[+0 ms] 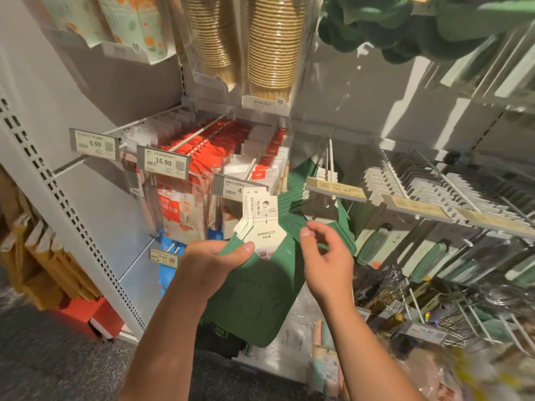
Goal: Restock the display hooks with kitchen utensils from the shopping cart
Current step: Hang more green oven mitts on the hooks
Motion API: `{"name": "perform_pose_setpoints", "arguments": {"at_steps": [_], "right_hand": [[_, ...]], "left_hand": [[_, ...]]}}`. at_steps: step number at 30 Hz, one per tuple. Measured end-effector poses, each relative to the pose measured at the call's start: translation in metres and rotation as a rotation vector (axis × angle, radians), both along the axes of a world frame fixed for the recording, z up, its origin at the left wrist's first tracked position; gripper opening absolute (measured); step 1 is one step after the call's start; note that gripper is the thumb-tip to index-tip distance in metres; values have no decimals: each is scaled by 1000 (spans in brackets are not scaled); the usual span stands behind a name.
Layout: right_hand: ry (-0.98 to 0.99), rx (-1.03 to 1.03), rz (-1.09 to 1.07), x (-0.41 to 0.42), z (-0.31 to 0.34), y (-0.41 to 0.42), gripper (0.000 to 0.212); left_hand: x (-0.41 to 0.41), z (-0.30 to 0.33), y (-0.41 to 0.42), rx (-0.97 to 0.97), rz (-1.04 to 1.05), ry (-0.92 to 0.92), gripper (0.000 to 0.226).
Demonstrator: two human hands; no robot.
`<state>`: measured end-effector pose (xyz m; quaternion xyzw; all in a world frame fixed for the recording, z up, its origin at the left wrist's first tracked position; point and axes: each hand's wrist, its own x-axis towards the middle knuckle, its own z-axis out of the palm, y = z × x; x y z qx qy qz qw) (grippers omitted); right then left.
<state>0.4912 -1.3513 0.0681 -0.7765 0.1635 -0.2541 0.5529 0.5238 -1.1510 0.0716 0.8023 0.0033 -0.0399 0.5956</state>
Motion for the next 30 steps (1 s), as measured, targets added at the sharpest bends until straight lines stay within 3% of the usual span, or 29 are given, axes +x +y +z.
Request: {"name": "perform_pose_setpoints", "arguments": {"at_steps": [4,7,10,12,26,30], "right_hand": [[39,-107,110,-3,7,9,17],[63,-158,94,-6,8,12,20],[21,-178,70,-8,9,13,20],[-7,-174,39,-9,9,14,17],[102,-154,79,-15,6,5,4],[120,-158,98,-15,6,2,4]], "left_hand": [[-5,0,-10,-55,-78,10,55],[-7,-4,-18,-52,-34,-34,35],[-9,-3,-19,-85,-19,12,43],[-10,-5,-20,-128,-24,36,50],[-16,1,-34,-268,-60,198,32],[-10,-6,-33,-245,-59,199,47]]}}
